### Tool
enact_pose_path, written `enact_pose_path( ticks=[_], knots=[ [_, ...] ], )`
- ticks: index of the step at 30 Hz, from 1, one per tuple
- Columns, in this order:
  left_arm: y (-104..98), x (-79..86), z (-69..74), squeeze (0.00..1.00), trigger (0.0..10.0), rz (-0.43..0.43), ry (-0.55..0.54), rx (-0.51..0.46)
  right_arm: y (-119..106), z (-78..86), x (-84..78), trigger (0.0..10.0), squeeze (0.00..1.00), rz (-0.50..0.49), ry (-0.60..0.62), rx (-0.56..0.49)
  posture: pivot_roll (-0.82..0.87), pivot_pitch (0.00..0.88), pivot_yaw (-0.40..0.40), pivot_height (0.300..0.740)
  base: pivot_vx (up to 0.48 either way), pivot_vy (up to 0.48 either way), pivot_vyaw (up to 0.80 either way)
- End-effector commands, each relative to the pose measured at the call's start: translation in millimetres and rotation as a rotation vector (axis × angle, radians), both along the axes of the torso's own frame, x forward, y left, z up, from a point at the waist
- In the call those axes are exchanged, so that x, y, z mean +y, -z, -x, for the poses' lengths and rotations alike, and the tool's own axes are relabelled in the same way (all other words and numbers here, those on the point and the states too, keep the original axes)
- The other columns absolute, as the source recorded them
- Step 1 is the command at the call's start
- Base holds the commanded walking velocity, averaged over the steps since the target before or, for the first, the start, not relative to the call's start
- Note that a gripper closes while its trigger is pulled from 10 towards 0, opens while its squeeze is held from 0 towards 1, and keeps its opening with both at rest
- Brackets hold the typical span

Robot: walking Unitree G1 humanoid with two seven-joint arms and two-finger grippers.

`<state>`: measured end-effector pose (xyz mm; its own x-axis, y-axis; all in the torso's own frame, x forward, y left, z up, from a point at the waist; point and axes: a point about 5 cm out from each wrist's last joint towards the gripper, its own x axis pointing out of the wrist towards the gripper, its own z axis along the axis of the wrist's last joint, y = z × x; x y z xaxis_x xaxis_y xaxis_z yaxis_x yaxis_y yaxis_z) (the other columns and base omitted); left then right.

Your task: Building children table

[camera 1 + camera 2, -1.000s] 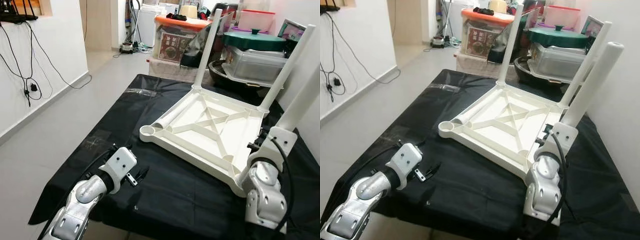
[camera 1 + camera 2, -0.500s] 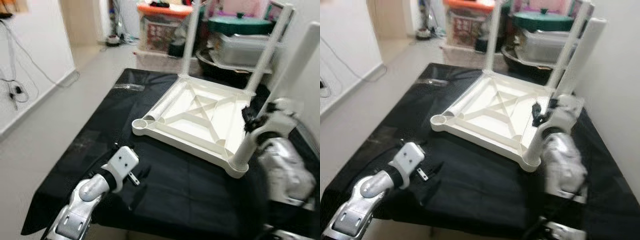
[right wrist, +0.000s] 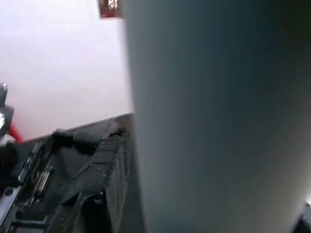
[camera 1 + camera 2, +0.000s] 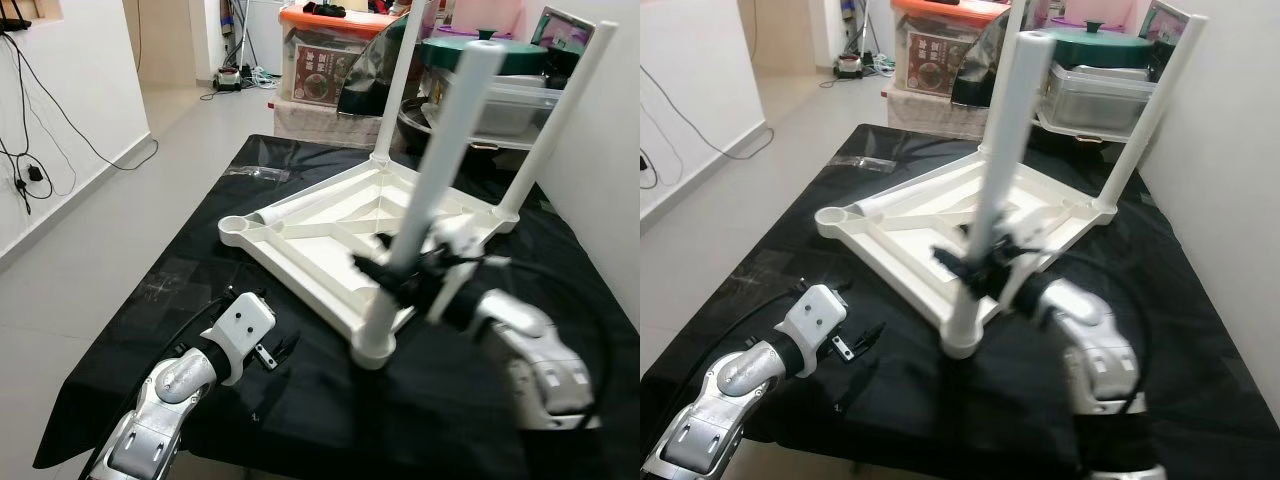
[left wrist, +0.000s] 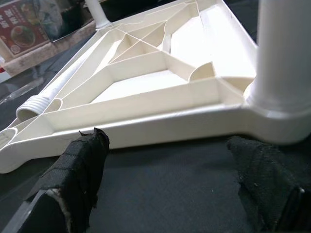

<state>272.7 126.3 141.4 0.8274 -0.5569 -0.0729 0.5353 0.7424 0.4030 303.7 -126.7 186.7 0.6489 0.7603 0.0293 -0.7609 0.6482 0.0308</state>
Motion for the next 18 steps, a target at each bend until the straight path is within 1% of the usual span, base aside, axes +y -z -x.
enact_pose_path(
  ticks=[1,2,3,4,6,8,9,10,11,12,13,14,16,17,18],
  knots=[
    [0,1.5,1.8,0.00,10.0,-0.005,-0.004,0.006,12,-15.4,-3.4,0.0,0.00,0.030,0.150,0.060,0.08,0.000,-0.126,0.740,0.000,0.000,0.00],
    [1,1.3,2.3,0.00,10.0,-0.004,-0.004,0.008,20,-28.0,-14.5,0.0,0.00,0.021,0.348,0.125,0.08,0.000,-0.126,0.740,0.000,0.000,0.00],
    [1,1.0,2.5,0.00,10.0,-0.004,-0.004,0.010,27,-34.3,-22.0,0.0,0.00,0.016,0.476,0.177,0.08,0.000,-0.126,0.740,0.000,0.000,0.00],
    [1,1.0,2.5,0.00,10.0,-0.004,-0.004,0.010,27,-34.3,-22.0,0.0,0.00,0.016,0.476,0.177,0.08,0.000,-0.126,0.740,0.000,0.000,0.00],
    [2,0.7,2.8,0.00,10.0,-0.003,-0.003,0.012,34,-38.0,-33.2,0.0,0.00,0.030,0.616,0.224,0.07,0.000,-0.121,0.740,0.000,0.000,0.00],
    [2,0.7,2.8,0.00,10.0,-0.003,-0.003,0.012,34,-38.0,-33.2,0.0,0.00,0.030,0.616,0.224,0.07,0.000,-0.121,0.740,0.000,0.000,0.00],
    [2,-0.1,2.9,0.00,10.0,-0.002,0.001,0.014,49,-33.4,-70.5,0.0,0.00,0.081,0.980,0.326,0.05,0.000,-0.114,0.740,0.000,0.000,0.00],
    [2,-0.1,2.9,0.00,10.0,-0.002,0.001,0.014,49,-33.4,-70.5,0.0,0.00,0.081,0.980,0.326,0.05,0.000,-0.114,0.740,0.000,0.000,0.00],
    [3,-1.5,2.7,0.00,10.0,0.001,0.005,0.016,59,-12.3,-108.4,0.0,0.00,0.158,1.360,0.354,0.04,0.000,-0.109,0.740,0.000,0.000,0.00],
    [3,-2.7,2.2,0.00,10.0,0.003,0.010,0.018,67,10.7,-128.0,0.0,0.00,0.208,1.601,0.394,0.04,0.000,-0.103,0.740,0.000,0.000,0.00],
    [3,-2.7,2.2,0.00,10.0,0.003,0.010,0.018,67,10.7,-128.0,0.0,0.00,0.208,1.601,0.394,0.04,0.000,-0.103,0.740,0.000,0.000,0.00],
    [4,-3.3,1.9,0.00,10.0,0.004,0.012,0.019,71,26.1,-136.9,0.0,0.00,0.235,1.725,0.414,0.04,0.000,-0.101,0.740,0.000,0.000,0.00],
    [4,-3.3,1.9,0.00,10.0,0.004,0.012,0.019,71,26.1,-136.9,0.0,0.00,0.235,1.725,0.414,0.04,0.000,-0.101,0.740,0.000,0.000,0.00],
    [4,-4.3,1.6,0.00,10.0,0.004,0.019,0.022,70,32.1,-128.9,0.7,0.00,0.243,1.702,0.399,0.02,0.000,-0.091,0.740,0.000,0.000,0.00],
    [4,-4.3,1.6,0.00,10.0,0.004,0.019,0.022,70,32.1,-128.9,0.7,0.00,0.243,1.702,0.399,0.02,0.000,-0.091,0.740,0.000,0.000,0.00]
  ],
)
